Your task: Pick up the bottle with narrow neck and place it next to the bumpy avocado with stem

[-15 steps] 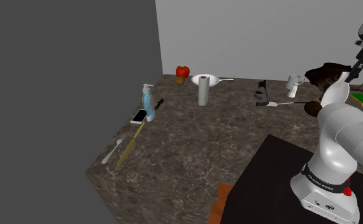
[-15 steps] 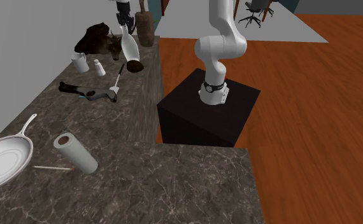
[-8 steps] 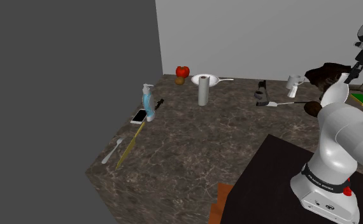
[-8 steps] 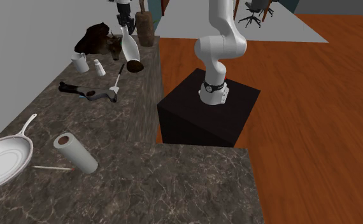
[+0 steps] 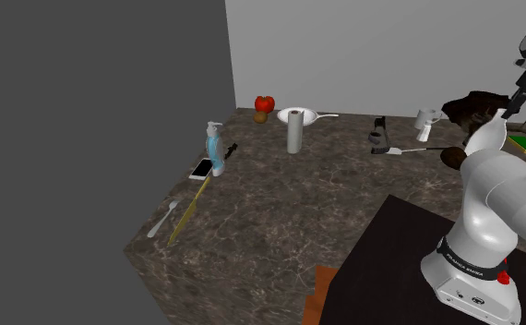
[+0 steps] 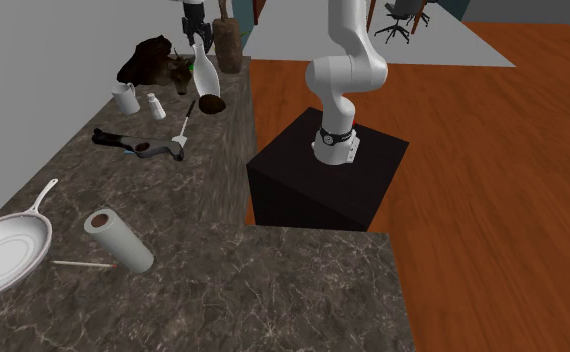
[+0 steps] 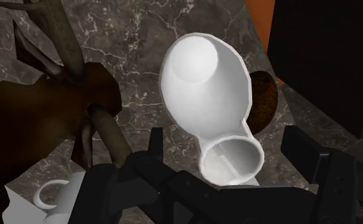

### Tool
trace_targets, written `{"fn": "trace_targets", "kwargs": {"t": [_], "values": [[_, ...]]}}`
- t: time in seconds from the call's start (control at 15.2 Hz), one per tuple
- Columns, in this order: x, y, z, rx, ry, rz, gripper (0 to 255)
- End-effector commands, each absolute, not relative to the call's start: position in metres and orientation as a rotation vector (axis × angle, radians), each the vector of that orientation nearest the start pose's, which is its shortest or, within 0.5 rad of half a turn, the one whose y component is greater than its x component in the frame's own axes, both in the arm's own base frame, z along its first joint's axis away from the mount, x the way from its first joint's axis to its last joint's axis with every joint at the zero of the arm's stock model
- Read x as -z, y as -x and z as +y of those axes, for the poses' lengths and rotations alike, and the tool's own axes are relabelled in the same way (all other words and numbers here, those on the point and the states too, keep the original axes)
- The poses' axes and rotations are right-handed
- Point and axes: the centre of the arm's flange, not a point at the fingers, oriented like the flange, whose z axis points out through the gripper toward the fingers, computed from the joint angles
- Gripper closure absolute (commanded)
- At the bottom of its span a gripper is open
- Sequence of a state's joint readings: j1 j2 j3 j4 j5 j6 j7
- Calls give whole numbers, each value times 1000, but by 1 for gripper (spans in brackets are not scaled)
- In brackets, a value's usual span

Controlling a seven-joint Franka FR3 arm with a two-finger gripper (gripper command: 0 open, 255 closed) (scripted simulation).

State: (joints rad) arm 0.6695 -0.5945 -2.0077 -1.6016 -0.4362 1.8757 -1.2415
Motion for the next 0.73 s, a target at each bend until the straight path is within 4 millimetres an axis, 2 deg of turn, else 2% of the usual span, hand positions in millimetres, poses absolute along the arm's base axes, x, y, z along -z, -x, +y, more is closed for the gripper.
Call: {"fn": "trace_targets", "kwargs": {"t": [0.0,0.13,0.66], "values": [[-459,0,-654,187,3136,71,0],[-482,3,-654,187,3136,71,0],[-482,3,-654,187,3136,71,0]]}}
